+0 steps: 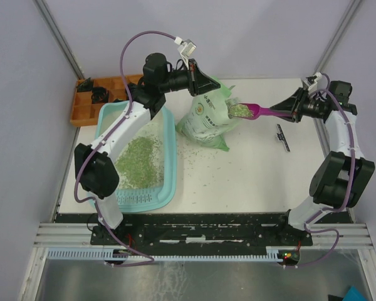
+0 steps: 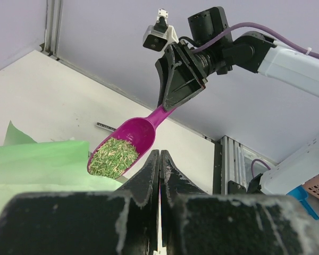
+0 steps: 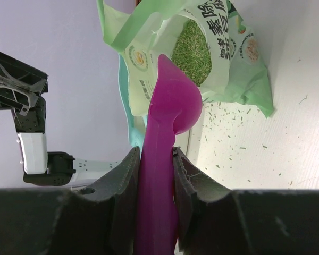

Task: Fill the litter box with clean litter
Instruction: 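Scoop the cat litter from the cat litter bag.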

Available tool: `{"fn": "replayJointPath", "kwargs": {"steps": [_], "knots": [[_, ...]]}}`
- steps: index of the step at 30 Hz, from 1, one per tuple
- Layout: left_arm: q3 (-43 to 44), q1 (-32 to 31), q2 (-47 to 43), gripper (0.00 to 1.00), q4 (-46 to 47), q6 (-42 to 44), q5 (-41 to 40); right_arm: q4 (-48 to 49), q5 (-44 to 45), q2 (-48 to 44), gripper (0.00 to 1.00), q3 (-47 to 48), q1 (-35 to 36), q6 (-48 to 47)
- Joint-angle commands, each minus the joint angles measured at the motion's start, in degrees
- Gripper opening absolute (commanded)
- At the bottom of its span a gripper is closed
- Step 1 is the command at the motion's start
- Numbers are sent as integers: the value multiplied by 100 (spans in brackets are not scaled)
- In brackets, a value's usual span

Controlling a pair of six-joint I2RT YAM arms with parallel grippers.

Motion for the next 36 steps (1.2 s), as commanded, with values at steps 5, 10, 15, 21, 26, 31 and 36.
{"fn": "replayJointPath", "kwargs": {"steps": [5, 10, 15, 21, 26, 31, 36], "knots": [[143, -7, -391, 3, 137, 260, 60, 192, -357, -204, 2, 377, -163, 156], [136, 8, -449, 3, 121, 313, 62, 504, -389, -216, 2, 338, -208, 503], [92, 10, -527, 3, 71, 364, 57, 840, -451, -260, 2, 344, -270, 938], [79, 8, -633, 3, 88, 369, 25, 1235, -591, -335, 2, 349, -326, 1407], [48, 10, -804, 3, 80, 456, -121, 1249, -648, -447, 2, 342, -366, 1482], [1, 8, -937, 3, 75, 560, -255, 1395, -699, -633, 2, 349, -385, 1686], [-93, 6, -1099, 3, 73, 633, -383, 1774, -712, -828, 2, 365, -387, 2117]]}}
